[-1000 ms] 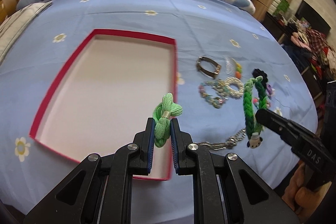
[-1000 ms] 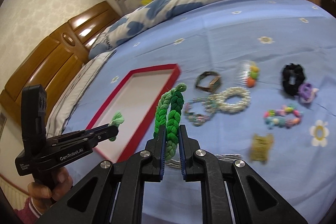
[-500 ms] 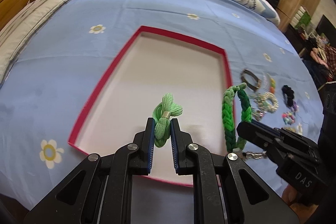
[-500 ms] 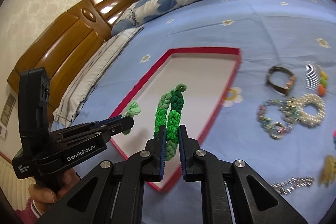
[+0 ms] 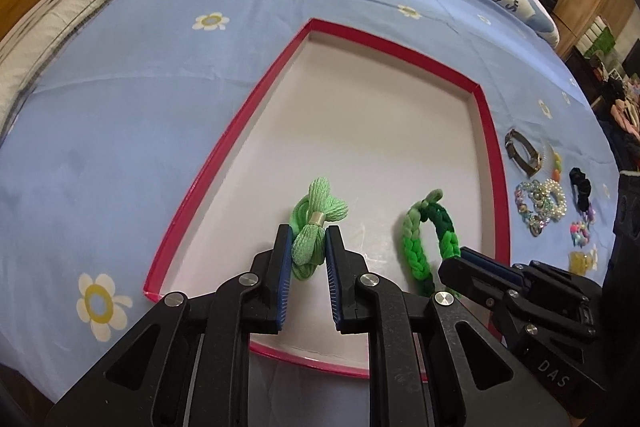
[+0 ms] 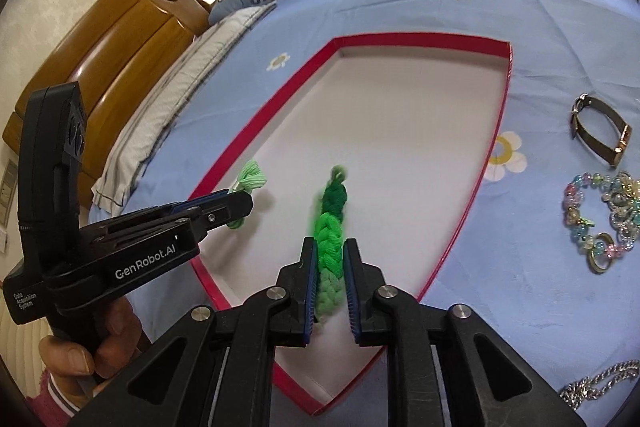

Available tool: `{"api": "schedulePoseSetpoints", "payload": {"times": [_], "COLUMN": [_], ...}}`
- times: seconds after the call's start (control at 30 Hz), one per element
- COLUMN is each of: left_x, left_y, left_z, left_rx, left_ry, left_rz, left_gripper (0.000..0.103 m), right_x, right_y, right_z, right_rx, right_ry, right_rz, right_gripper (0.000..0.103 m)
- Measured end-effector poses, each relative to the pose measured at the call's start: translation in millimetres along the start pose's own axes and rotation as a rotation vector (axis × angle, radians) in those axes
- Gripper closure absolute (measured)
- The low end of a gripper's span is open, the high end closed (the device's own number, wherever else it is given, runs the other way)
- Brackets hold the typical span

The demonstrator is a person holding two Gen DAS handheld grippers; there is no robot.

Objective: Organize jewelry
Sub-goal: 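Carry both hair ties into the red tray and open both tools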

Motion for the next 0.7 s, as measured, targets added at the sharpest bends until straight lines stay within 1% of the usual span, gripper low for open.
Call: {"api": "schedulePoseSetpoints", "payload": {"times": [0.1, 0.17, 0.23, 0.33, 0.37, 0.43, 0.5, 0.7], "left_x": [-1.2, -1.6, -1.2, -0.6, 0.0, 1.2, 1.8, -4.0], "left_y": [3.2, 4.8, 4.9, 5.7, 5.8, 6.1, 6.6, 8.0], "left_z": [-2.8, -4.3, -5.3, -6.0, -5.6, -3.9, -1.0, 14.1], "left_rx": [0.009, 0.012, 0.012, 0.015, 0.013, 0.009, 0.005, -0.014], "left_ry": [-0.009, -0.016, -0.024, -0.032, -0.035, -0.040, -0.040, -0.024], "left_rz": [-0.005, -0.011, -0.012, -0.011, -0.012, -0.012, -0.009, -0.009], "left_gripper": [0.086, 0.077, 0.071, 0.068, 0.066, 0.062, 0.060, 0.055], "right_x": [-1.4, -1.5, -2.1, -3.2, -3.1, -4.3, -5.2, -3.9], "right_y": [-0.3, -1.2, -1.2, -1.9, -2.9, -3.5, -4.6, -5.6], "right_z": [-1.2, -1.4, -1.1, -0.5, -0.7, 1.2, 5.2, 23.0], "right_rx": [0.008, 0.010, 0.012, 0.010, 0.008, -0.001, -0.015, -0.054], "right_ry": [0.005, 0.011, 0.012, 0.015, 0.016, 0.021, 0.024, 0.015], "right_rz": [0.007, 0.013, 0.013, 0.012, 0.009, 0.005, -0.001, -0.013], "right_gripper": [0.088, 0.088, 0.088, 0.087, 0.086, 0.076, 0.070, 0.070]}}
Point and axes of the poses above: each gripper's, at about its wrist camera, not at the fingertips, and z roughly against the way its jaws point, x to its left, y to its underside, the point moved 7 cm from there along -z, roughly the way its jaws point, and after that the axes turned 3 degrees about z, right-handed, at the moved point
